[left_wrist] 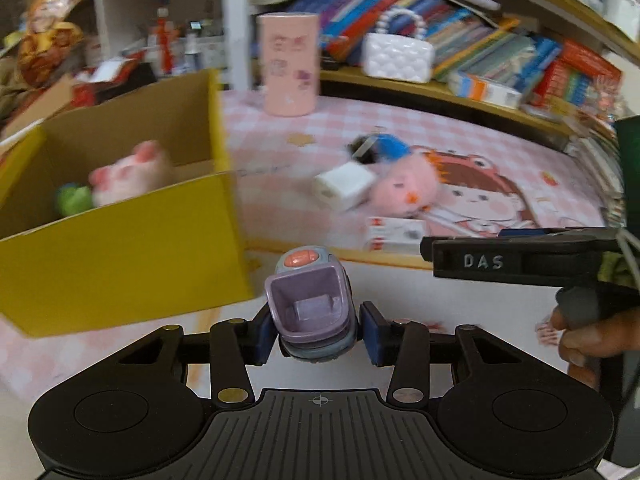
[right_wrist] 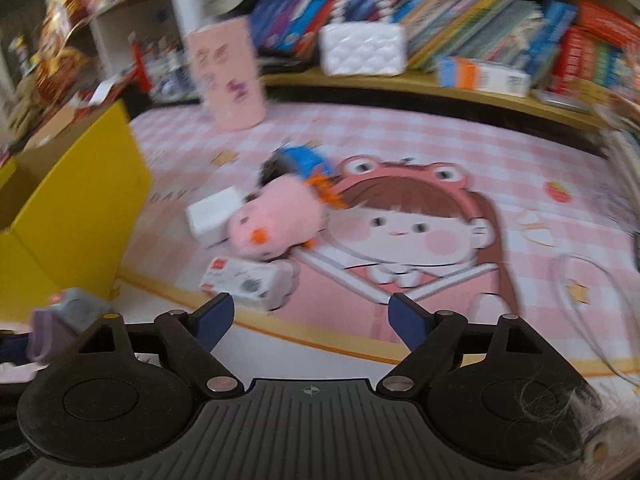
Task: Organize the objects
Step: 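Grasp the lavender toy with the left tool while the right tool grasps the white cat-print box, then carry the lavender toy and cat-print box over the yellow box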
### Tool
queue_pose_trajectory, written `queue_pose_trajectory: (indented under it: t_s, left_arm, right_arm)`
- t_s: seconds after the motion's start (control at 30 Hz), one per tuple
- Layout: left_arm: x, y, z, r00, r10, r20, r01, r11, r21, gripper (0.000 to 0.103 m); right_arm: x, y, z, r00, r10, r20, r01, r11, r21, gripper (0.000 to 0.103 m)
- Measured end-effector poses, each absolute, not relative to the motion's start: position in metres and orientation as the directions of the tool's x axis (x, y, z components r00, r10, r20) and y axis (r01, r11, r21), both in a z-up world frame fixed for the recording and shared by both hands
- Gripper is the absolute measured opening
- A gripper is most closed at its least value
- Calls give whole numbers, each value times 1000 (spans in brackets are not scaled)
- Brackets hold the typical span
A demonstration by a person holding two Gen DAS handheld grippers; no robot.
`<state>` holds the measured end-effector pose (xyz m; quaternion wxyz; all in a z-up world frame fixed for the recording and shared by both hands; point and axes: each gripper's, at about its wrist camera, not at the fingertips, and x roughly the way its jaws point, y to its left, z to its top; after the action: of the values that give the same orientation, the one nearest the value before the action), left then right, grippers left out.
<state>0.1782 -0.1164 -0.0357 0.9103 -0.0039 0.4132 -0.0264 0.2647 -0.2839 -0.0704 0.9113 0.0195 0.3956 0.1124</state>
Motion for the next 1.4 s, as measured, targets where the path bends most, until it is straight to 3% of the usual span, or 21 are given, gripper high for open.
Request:
queue_pose_trajectory:
  t_s: [0.3,0.37,0.4,0.43,0.7,1.4]
  left_arm:
    - [159,-84,-36,634,50,-771,-105,994,-21,42]
    - [155,-81,-36,632,61,-773,-118,993,-19,42]
    - [154,-80,-36,632,65,-772,-124,992,-17,42]
    - [153,-79,-35,634,69,-770,-128,992,-17,42]
    - [149,-77,-30,663,69,-745,-126,992,-20,42]
    - [123,-37,-19,718,-70,-693,27,997,-72,42]
  right_arm:
    - [283,-240,-97,653,228,-722,-273,960,56,85]
    - [286,-237,-97,667,204,-716,-266,964,27,78]
    - [287,-237,-97,673,205,-711,-269,963,22,70]
    - [287,-237,-96,678,214,-703,-279,960,24,55]
    - [281,-243,-90,672,216,-708,-263,964,45,54]
    - [178,-220,-28,677,229,-699,-189,973,136,54]
